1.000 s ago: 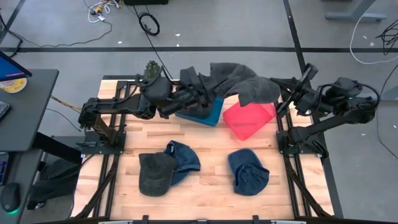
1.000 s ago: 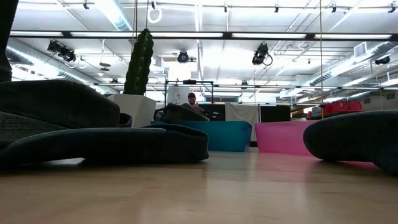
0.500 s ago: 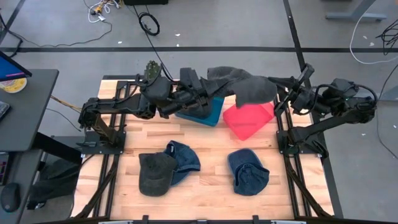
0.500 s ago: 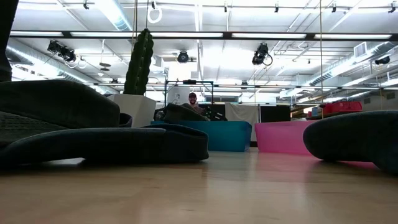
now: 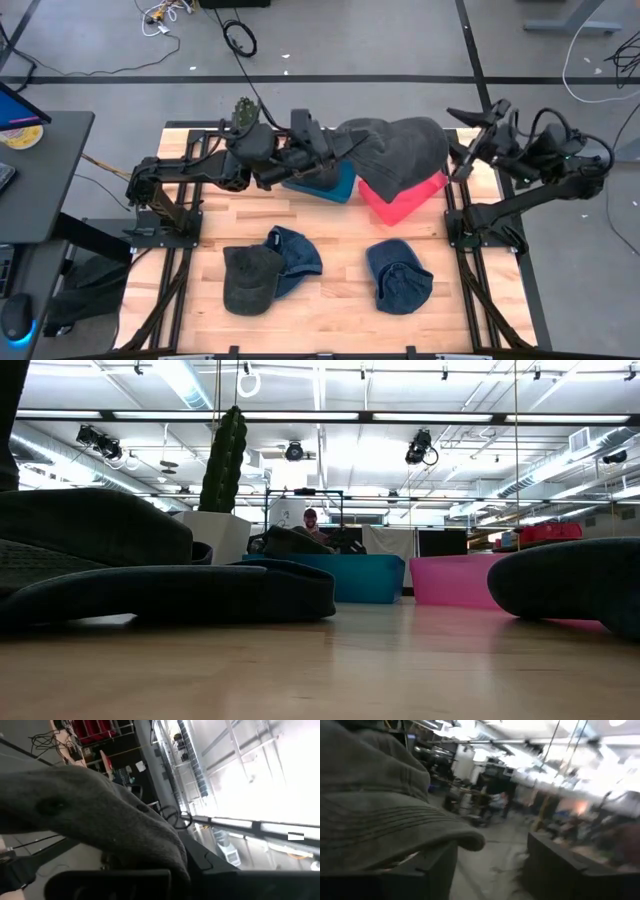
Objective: Pick & Place hat
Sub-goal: Put the right black cap into the blue bin
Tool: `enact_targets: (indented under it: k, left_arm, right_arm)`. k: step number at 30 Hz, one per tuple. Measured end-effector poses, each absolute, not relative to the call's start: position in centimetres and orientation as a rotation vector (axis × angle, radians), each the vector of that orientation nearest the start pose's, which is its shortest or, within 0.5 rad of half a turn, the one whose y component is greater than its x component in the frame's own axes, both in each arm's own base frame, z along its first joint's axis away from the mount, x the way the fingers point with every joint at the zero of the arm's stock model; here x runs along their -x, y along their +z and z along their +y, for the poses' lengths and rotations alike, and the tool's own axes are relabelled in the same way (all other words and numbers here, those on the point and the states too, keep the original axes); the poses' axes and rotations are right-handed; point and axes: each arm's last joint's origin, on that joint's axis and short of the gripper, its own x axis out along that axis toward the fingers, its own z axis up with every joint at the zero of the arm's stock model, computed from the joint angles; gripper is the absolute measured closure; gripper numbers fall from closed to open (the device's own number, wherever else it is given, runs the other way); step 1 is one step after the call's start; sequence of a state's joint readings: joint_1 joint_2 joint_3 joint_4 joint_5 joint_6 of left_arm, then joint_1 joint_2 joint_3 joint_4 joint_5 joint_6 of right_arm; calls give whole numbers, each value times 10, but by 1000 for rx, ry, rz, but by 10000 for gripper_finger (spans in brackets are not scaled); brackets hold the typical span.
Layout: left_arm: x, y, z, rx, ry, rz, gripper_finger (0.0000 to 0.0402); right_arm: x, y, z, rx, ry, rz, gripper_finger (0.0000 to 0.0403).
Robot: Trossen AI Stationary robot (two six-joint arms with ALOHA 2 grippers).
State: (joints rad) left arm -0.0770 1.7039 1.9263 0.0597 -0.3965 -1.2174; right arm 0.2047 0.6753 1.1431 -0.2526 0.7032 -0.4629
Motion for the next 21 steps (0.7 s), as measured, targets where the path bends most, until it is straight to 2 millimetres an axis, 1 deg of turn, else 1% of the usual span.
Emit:
enact_targets:
  k: [3,6,9,11,13,17,20,21]
  left_arm:
    - [-372,501,-16,1256,127,-402,392]
    - [-373,500,-15,1249,124,-388,392]
    - [-373,498,-12,1213,133,-365,392]
    - [-374,495,-11,1170,161,-329,392]
    - [-375,489,-8,1114,210,-269,392]
    - [-377,470,-1,1048,331,-106,392]
    - [-381,458,8,994,385,-26,392]
    - [-385,454,12,965,390,-7,392]
  right_arm:
    - [-87,444,0,227,-453,-59,135]
    - [-79,434,-1,53,-405,-12,120]
    - [-69,421,-2,-95,-367,68,111]
    - [-64,412,-2,-153,-361,139,108]
    - [-60,402,-3,-169,-369,226,108]
    - [-53,386,-4,-111,-393,396,114]
    - [-51,382,-5,-89,-414,441,120]
    - [-51,382,-5,-90,-414,439,122]
